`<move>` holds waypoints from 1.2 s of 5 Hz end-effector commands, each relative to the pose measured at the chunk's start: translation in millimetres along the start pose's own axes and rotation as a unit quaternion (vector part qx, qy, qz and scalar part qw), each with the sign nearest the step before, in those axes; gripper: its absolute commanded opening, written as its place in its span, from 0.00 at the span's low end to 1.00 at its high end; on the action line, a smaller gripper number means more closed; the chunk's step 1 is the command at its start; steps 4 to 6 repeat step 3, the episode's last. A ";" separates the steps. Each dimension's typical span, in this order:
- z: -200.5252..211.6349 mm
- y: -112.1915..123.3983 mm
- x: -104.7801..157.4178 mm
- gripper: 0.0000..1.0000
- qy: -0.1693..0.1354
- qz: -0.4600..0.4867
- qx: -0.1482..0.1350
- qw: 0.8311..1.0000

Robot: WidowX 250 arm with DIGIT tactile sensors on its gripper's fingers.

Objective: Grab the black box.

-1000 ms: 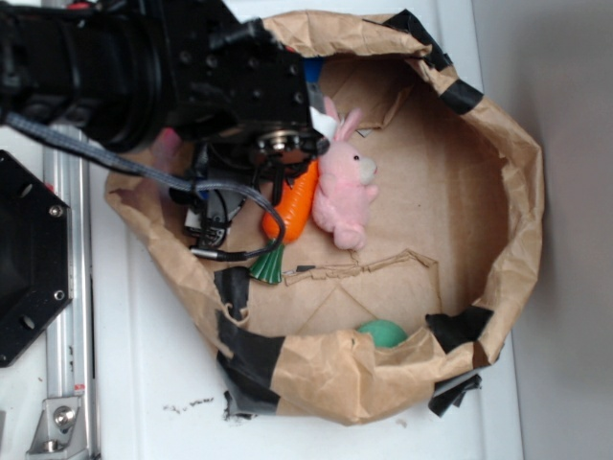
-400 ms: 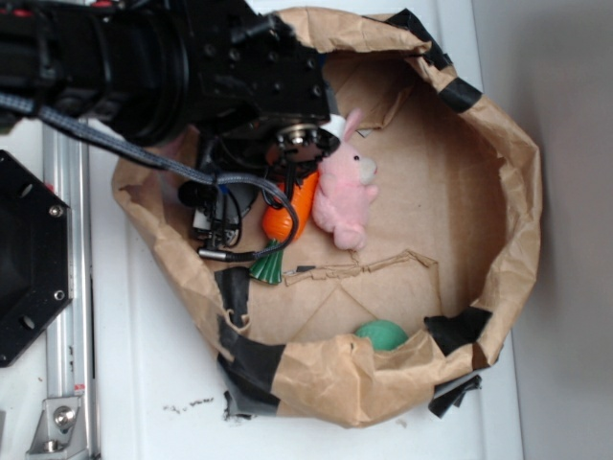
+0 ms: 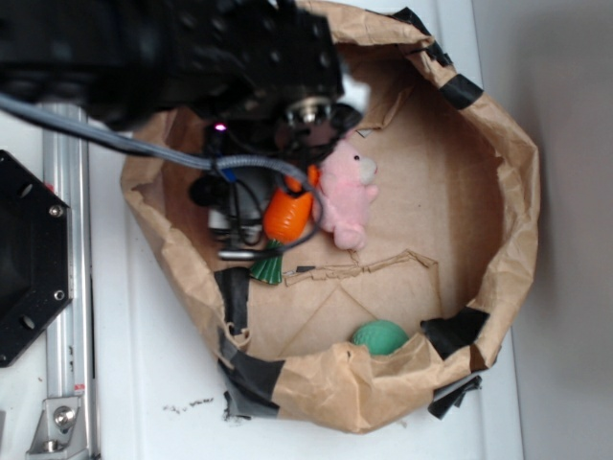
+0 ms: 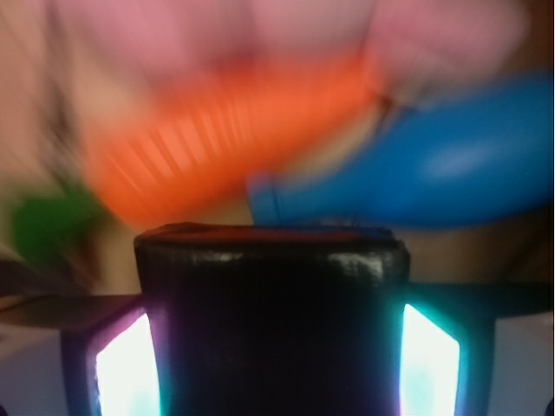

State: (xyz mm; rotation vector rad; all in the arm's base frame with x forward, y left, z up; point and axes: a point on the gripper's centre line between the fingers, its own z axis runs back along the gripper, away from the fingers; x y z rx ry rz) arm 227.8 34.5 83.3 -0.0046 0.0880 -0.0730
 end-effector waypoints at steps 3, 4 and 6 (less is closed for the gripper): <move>90.0 -40.8 34.6 0.00 -0.108 0.012 0.029 0.994; 90.0 -40.8 34.6 0.00 -0.108 0.012 0.029 0.994; 90.0 -40.8 34.6 0.00 -0.108 0.012 0.029 0.994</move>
